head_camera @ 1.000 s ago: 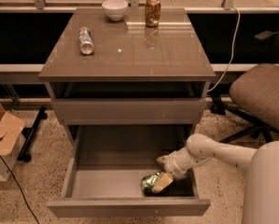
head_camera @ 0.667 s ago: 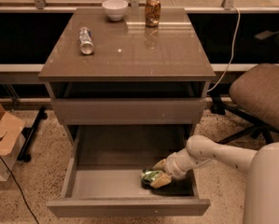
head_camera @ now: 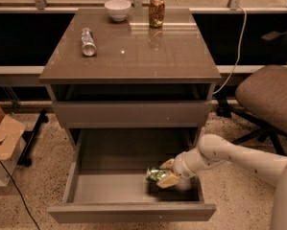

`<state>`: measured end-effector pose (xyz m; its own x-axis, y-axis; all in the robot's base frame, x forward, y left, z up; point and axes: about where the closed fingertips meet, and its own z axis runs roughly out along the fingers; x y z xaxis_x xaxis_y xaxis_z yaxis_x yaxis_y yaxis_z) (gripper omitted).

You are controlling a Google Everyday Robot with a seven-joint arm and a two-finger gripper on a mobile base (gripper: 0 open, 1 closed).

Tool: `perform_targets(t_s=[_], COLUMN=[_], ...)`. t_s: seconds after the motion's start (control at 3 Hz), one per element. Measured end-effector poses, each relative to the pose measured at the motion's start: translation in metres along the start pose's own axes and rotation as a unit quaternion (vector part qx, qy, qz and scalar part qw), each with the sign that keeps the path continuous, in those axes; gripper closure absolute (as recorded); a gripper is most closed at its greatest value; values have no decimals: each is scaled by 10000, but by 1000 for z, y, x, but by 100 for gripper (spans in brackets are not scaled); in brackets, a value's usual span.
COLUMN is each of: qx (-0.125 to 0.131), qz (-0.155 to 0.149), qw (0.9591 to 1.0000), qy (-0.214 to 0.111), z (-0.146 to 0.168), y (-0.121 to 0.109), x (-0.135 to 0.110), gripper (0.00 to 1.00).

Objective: Pick green can from middle drawer and place on counter

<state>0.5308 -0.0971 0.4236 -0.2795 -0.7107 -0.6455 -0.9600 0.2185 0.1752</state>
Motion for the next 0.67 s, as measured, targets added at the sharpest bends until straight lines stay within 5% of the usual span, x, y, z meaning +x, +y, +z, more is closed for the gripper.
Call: perform_targets(t_s=[0.67], qx=[687], qz=[-698], qw=[9952], qy=[-74], z=[-150], y=[10], x=[-63], gripper=[100])
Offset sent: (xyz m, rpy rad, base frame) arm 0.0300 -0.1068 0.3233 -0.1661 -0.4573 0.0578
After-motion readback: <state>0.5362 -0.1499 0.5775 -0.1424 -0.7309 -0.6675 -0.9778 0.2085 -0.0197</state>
